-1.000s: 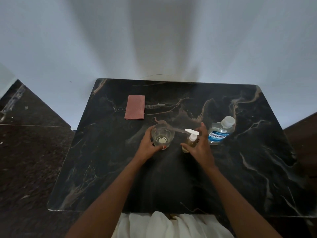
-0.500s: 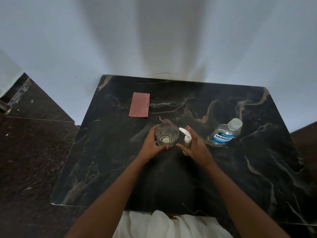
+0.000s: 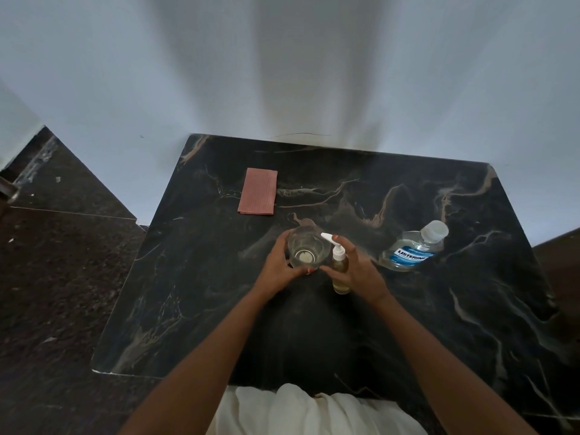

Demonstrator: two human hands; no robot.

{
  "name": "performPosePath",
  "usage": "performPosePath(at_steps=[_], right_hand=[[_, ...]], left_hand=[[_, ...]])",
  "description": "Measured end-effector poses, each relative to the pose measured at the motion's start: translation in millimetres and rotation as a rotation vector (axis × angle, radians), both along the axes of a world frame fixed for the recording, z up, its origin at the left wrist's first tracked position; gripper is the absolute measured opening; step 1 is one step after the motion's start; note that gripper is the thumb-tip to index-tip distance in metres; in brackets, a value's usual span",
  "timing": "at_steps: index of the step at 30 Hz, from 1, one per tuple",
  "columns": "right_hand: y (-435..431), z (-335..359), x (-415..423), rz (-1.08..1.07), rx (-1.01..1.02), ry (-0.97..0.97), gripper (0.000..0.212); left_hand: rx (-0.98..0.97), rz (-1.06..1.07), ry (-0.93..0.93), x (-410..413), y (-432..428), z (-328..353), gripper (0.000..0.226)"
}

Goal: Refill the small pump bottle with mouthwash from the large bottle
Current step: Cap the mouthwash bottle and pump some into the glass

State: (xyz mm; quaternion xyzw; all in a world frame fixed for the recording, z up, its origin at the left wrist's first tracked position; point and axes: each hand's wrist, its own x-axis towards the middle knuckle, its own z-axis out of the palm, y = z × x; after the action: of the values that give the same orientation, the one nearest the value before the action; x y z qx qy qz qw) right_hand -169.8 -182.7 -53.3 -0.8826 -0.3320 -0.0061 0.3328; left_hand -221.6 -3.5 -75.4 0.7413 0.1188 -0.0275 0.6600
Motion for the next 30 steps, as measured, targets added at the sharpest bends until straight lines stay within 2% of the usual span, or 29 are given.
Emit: performPosePath(at_steps=[5,11,24,30], right_hand=[[-0.6,0.5,-0.8,0.000,0.002,0.072,0.068],[-5.1,2.6,5.3,0.018,-0.010,0.132,0.069],[-10.3,-1.9,5.8,0.031,-0.129,0.101,0.060],[-10.3,-0.1,5.7,0.081,-0.195,0.130,0.069]], left_hand=[[0.003,-0.004,-0.009,-0.5,1.2,-0.4,0.079],[0.023,-0.016,-0.008,0.6,1.7,-3.0,0.080],[0.042,-0.011,-0.009,2.0,2.2,-7.7,0.082],[0.043,-0.013,0.000,2.3,2.5,-8.0,0.083]])
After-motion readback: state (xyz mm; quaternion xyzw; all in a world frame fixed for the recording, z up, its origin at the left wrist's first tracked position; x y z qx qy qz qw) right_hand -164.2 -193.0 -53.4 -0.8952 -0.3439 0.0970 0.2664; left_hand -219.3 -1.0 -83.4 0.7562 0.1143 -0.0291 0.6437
